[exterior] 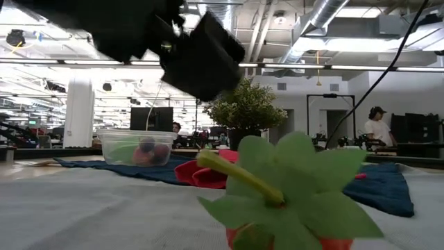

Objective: Pick and placing Produce into tupperware
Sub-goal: Put the red strawberry into the transparent bin

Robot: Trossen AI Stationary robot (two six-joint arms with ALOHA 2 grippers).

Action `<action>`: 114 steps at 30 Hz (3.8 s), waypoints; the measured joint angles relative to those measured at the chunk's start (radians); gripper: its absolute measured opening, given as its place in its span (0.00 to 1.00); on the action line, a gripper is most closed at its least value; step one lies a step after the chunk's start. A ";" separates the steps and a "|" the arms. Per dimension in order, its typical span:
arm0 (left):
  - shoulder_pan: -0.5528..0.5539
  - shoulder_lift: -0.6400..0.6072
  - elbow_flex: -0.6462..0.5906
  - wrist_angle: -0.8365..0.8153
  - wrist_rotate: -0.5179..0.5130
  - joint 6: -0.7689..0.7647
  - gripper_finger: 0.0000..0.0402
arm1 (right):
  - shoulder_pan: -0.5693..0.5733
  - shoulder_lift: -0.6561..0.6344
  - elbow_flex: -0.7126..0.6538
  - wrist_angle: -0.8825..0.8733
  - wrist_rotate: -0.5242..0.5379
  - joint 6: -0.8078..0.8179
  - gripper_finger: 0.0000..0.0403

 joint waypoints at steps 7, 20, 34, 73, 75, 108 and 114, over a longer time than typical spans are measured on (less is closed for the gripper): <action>0.004 0.065 0.021 0.001 0.039 -0.009 0.55 | -0.004 0.000 -0.022 0.002 -0.002 0.053 0.66; 0.004 0.119 0.053 0.043 0.059 -0.003 0.55 | -0.002 0.000 -0.018 0.008 -0.003 0.053 0.66; -0.003 0.120 0.052 0.121 0.079 -0.003 0.55 | -0.008 0.000 -0.018 0.018 -0.003 0.053 0.66; -0.019 0.240 0.099 0.181 0.072 -0.029 0.55 | -0.021 0.000 -0.018 0.053 -0.039 0.050 0.66; -0.019 0.232 0.108 0.204 0.072 -0.022 0.52 | -0.021 0.000 -0.018 0.066 -0.047 0.030 0.66; -0.024 0.234 0.111 0.118 0.003 -0.064 0.00 | -0.022 0.000 -0.018 0.102 -0.054 0.000 0.66; -0.048 0.234 0.111 0.117 -0.014 -0.062 0.16 | -0.029 0.000 -0.018 0.114 -0.078 0.000 0.66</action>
